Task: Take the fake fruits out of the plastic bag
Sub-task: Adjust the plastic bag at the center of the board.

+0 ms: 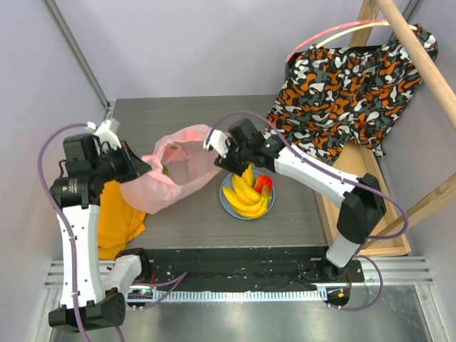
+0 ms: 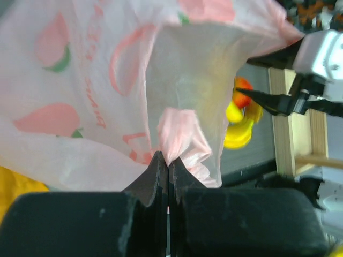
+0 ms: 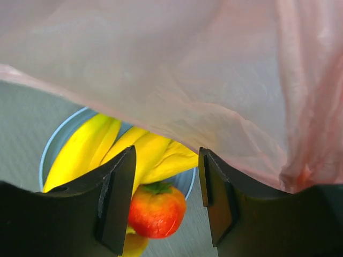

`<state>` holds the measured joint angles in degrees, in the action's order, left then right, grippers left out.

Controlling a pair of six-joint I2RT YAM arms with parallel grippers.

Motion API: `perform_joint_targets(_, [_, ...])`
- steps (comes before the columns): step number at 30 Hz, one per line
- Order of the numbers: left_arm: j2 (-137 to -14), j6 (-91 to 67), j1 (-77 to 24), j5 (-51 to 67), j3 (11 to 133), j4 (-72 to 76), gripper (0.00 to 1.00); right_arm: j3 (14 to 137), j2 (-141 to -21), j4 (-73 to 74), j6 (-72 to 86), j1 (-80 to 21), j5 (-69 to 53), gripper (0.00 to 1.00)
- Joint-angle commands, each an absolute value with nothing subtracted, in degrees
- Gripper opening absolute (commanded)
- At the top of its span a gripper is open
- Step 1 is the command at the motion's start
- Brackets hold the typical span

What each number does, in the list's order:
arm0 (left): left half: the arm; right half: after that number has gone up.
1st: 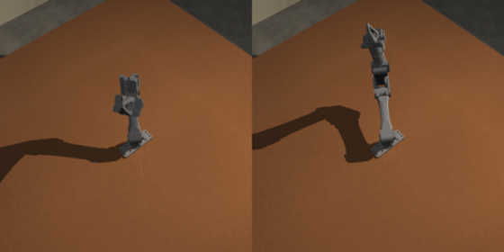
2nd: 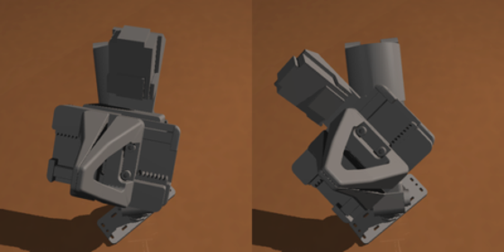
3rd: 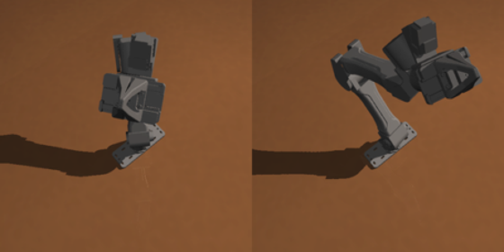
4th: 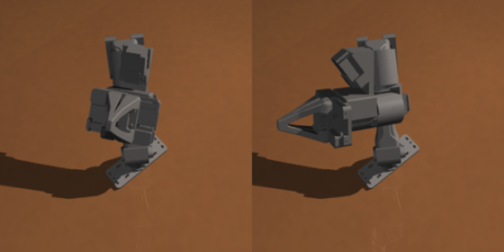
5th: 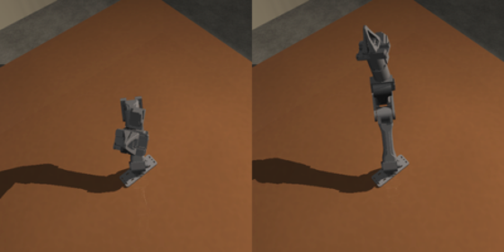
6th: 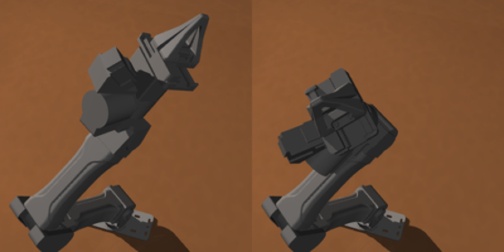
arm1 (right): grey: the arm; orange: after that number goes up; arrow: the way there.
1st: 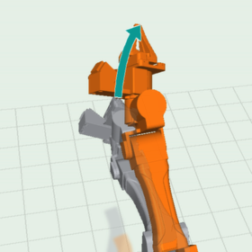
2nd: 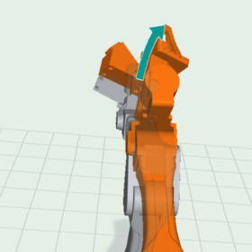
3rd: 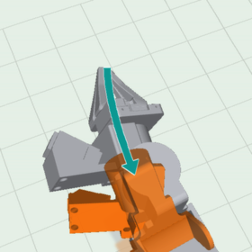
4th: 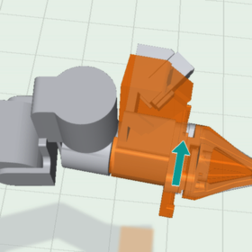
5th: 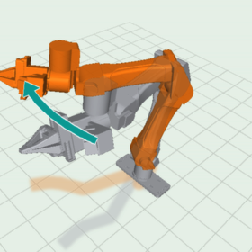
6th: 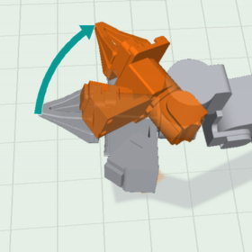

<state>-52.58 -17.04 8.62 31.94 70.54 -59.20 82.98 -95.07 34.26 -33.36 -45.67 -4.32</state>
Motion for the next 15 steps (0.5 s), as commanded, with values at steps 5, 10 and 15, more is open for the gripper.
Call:
perform_joint_targets(5, [-54.32, -22.94, 9.23, 13.39, 84.2, -48.35, 0.0, 96.23, -102.99, 28.04, -21.18, -40.43, -0.7, 0.61])
perform_joint_targets(10, [-54.58, -21.72, 9.23, 5.99, 85.51, -50.18, 0.0, 105.02, -113.19, 27.6, -19.52, -37.89, 2.63, 0.67])
perform_joint_targets(15, [-53.53, -18.72, 9.23, 5.09, 85.08, -52.99, 0.0, 116.07, -122.59, 27.95, -22.57, -34.46, 1.68, 0.7])
